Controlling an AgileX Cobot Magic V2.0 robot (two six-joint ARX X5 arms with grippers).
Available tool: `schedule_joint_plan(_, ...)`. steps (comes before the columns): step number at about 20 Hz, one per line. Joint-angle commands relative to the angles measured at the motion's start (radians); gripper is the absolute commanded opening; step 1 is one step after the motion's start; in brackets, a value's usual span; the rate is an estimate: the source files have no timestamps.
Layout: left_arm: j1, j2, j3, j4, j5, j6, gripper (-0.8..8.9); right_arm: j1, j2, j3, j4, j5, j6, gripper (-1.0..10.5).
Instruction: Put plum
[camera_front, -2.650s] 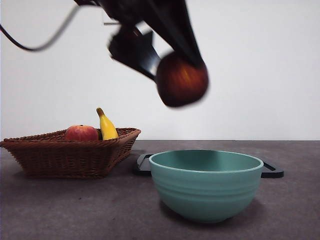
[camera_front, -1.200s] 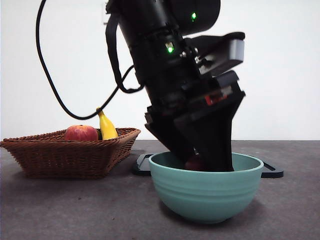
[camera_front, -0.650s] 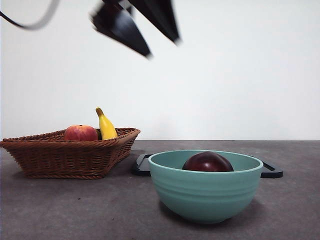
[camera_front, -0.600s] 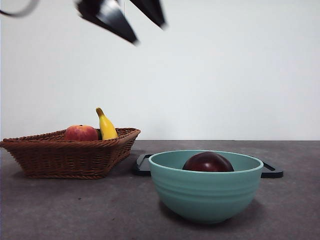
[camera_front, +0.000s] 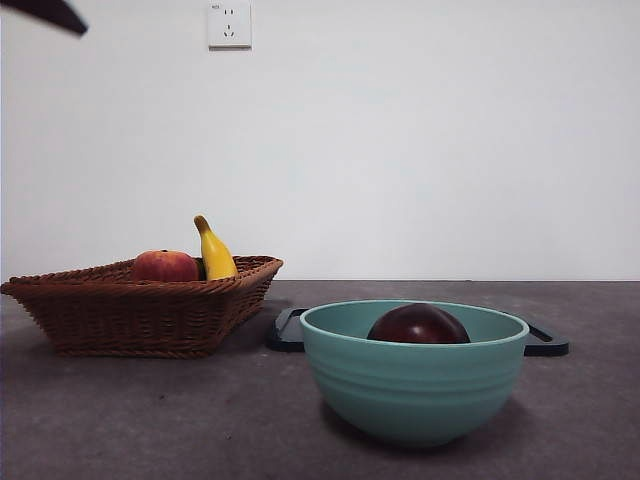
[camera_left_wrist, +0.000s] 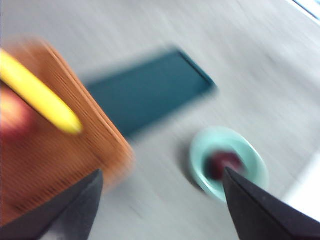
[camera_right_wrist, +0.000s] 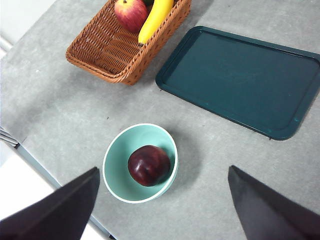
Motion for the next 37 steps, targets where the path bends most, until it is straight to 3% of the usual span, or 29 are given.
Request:
schedule_joint_plan(1, -0.007, -0.042, -0.064, -0.008, 0.112, -0.006, 3.73, 0.004, 0.009, 0.021, 0.003, 0.001, 0.006, 4.1)
schedule_joint_plan(3, -0.015, -0.057, -0.089, -0.069, 0.171, 0.006, 3.73, 0.004, 0.009, 0.021, 0.002, 0.0, 0.006, 4.1)
schedule_joint_plan(10, -0.017, -0.06, -0.089, -0.135, 0.178, 0.027, 3.73, 0.01, 0.01, -0.006, -0.034, -0.002, 0.016, 4.1)
schedule_joint_plan(15, -0.017, -0.06, -0.089, -0.135, 0.178, 0.027, 3.73, 0.1, 0.071, -0.138, 0.069, 0.009, 0.138, 4.1)
schedule_joint_plan(17, -0.017, -0.06, -0.089, -0.135, 0.178, 0.027, 3.73, 0.159, 0.12, -0.179, 0.142, 0.058, 0.188, 4.1)
schedule_joint_plan(22, -0.017, -0.06, -0.089, -0.135, 0.178, 0.028, 3.73, 0.328, 0.302, -0.192, 0.265, 0.246, 0.231, 4.0)
schedule_joint_plan(25, -0.017, -0.06, -0.089, -0.135, 0.178, 0.029, 3.73, 0.407, 0.42, -0.192, 0.343, 0.357, 0.248, 3.3)
schedule_joint_plan(31, -0.017, -0.06, -0.089, -0.135, 0.178, 0.032, 3.73, 0.475, 0.579, -0.192, 0.425, 0.473, 0.266, 3.0)
schedule_joint_plan(34, -0.017, -0.06, -0.089, -0.135, 0.178, 0.032, 3.73, 0.476, 0.62, -0.192, 0.445, 0.473, 0.266, 2.1)
schedule_joint_plan(37, -0.017, -0.06, -0.089, -0.135, 0.178, 0.032, 3.73, 0.476, 0.647, -0.192, 0.461, 0.471, 0.266, 1.9)
